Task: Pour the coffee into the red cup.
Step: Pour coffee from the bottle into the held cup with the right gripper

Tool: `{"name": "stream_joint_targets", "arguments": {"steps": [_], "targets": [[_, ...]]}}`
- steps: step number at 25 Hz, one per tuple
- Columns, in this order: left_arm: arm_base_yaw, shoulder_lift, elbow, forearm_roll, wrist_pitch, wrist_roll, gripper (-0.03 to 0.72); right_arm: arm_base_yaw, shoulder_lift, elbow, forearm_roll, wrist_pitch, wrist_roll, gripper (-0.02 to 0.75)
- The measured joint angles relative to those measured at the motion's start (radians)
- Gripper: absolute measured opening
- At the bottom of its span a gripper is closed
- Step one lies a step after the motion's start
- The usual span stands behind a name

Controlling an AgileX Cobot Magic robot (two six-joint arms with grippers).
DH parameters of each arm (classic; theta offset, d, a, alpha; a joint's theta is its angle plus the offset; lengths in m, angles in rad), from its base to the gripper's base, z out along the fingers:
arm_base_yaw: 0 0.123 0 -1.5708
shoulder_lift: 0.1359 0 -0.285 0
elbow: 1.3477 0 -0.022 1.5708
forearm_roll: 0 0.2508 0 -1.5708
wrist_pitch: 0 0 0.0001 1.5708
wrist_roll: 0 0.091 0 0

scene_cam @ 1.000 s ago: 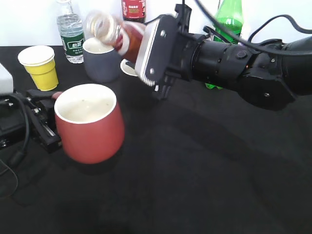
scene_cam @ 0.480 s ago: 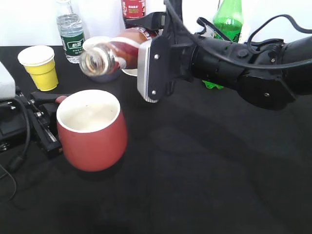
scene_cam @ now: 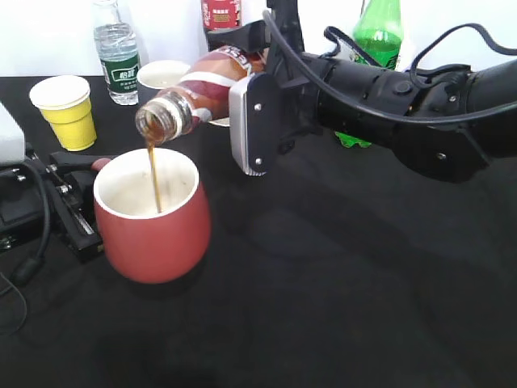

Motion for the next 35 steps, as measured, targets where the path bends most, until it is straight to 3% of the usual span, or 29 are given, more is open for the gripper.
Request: {"name": "stream_joint_targets", "arguments": {"steps": [35], "targets": [[0.000,0.000,0.000,0.000,0.000,0.001,0.069,0.000,0.000,0.000,0.033,0.017,-0.067,0.535]]}}
